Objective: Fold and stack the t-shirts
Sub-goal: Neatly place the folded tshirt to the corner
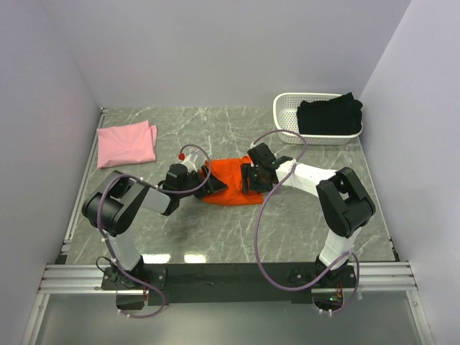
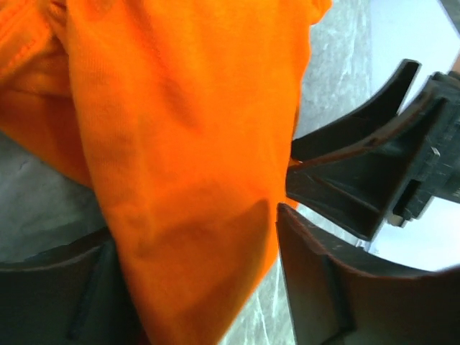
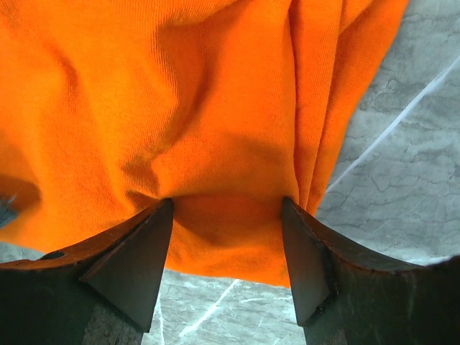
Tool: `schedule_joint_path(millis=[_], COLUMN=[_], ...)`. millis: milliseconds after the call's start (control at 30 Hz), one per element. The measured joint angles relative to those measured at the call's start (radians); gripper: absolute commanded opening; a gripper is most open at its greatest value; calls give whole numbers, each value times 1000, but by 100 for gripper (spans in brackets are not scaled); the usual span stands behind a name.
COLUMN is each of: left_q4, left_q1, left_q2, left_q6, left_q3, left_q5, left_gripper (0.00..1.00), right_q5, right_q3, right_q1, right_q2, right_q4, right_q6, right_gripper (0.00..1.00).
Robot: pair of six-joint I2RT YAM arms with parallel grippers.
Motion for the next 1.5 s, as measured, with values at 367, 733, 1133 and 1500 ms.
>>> schedule_joint_path(millis=[367, 733, 1133, 1500], left_q4=[-84, -496, -969, -1175], left_q1=[-22, 31, 163, 316], left_q2=[58, 9, -21, -29], left_q6=[30, 271, 607, 796], left_q3=[71, 297, 629, 769], left_q5=[-49, -119, -272, -313], left_gripper=[12, 0, 0, 0], right_q5=[1, 35, -2, -166], right_q3=[-4, -18, 51, 51], right_q1=[3, 6, -146, -264], right_q2=[-2, -76, -312, -360], right_q4=[8, -58, -121, -71], right_q6=[1, -6, -63, -109], right_gripper=[69, 72, 78, 78])
